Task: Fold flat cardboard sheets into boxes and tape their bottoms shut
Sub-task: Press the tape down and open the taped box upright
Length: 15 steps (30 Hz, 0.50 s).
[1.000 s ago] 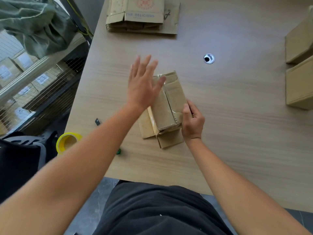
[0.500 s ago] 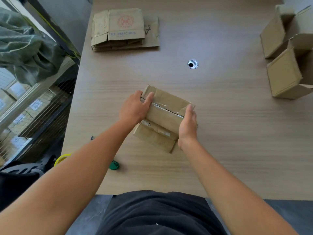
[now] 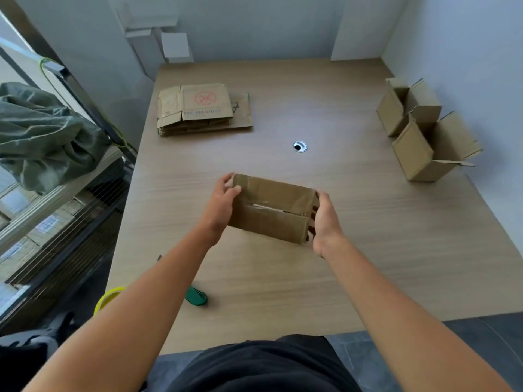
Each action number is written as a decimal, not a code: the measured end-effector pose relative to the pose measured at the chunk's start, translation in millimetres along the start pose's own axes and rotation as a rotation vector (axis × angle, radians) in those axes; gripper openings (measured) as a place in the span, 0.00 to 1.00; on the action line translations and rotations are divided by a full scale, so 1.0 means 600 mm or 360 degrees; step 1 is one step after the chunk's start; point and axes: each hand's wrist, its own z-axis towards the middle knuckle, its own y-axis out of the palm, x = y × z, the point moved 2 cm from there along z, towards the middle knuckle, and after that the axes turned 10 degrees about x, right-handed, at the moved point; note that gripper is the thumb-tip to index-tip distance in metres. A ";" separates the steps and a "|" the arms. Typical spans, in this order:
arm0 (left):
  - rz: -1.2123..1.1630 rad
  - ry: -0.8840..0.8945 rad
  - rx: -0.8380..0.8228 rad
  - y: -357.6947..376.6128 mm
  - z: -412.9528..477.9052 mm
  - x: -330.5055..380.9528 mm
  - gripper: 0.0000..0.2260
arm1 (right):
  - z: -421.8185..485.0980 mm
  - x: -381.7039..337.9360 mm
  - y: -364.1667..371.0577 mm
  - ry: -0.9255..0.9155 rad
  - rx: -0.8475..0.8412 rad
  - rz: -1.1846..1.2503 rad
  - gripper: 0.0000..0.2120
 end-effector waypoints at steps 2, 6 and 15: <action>-0.0126 0.0048 -0.0013 -0.012 -0.019 0.000 0.19 | -0.018 -0.020 -0.014 -0.0208 -0.0009 0.0020 0.13; -0.0015 0.0035 0.0055 -0.024 -0.029 -0.016 0.19 | -0.047 -0.015 -0.026 -0.0505 0.0019 -0.0035 0.27; 0.0072 -0.0355 -0.0102 -0.001 -0.082 -0.067 0.32 | -0.100 0.065 -0.057 -0.0403 0.0073 -0.0085 0.38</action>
